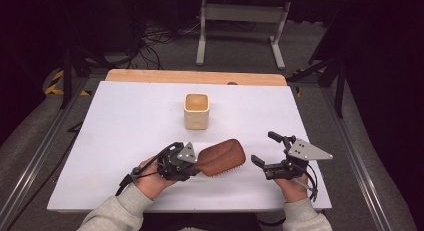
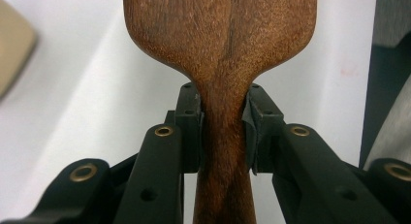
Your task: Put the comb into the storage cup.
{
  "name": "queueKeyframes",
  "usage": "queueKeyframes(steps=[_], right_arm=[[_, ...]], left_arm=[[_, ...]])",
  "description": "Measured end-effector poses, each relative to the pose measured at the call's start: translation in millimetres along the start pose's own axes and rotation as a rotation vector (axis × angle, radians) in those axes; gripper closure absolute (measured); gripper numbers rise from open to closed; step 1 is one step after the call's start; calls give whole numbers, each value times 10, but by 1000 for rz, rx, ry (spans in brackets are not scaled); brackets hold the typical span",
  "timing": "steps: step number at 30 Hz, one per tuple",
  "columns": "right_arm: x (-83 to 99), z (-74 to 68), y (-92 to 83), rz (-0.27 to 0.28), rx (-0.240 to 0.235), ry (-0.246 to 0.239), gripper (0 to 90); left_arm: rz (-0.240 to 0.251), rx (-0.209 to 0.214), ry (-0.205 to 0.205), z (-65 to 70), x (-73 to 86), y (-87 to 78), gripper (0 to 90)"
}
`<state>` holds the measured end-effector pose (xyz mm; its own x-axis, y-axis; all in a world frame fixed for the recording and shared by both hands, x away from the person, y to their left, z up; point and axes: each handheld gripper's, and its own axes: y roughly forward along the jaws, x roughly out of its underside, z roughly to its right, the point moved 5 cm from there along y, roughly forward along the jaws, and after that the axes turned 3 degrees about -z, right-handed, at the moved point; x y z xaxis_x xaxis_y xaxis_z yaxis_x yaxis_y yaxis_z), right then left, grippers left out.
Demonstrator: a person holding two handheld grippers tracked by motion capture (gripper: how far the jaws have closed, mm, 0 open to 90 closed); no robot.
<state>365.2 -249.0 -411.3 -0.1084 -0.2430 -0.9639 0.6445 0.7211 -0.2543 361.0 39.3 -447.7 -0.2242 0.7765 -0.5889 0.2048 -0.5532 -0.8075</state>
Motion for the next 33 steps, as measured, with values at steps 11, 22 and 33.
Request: queueKeyframes(steps=[11,22,33], right_arm=[[-2,-22,12,-7,-6,-4,42],[-27,-98,88,-18,-31,-11,42],[-218,-260,295,-59,-109,-5,42]], left_arm=[[253,-63,-89,-92,173,-238,726],[380,-162,-95,-114,325,-331,725],[422,-186,-127,-118,388,-335,725]])
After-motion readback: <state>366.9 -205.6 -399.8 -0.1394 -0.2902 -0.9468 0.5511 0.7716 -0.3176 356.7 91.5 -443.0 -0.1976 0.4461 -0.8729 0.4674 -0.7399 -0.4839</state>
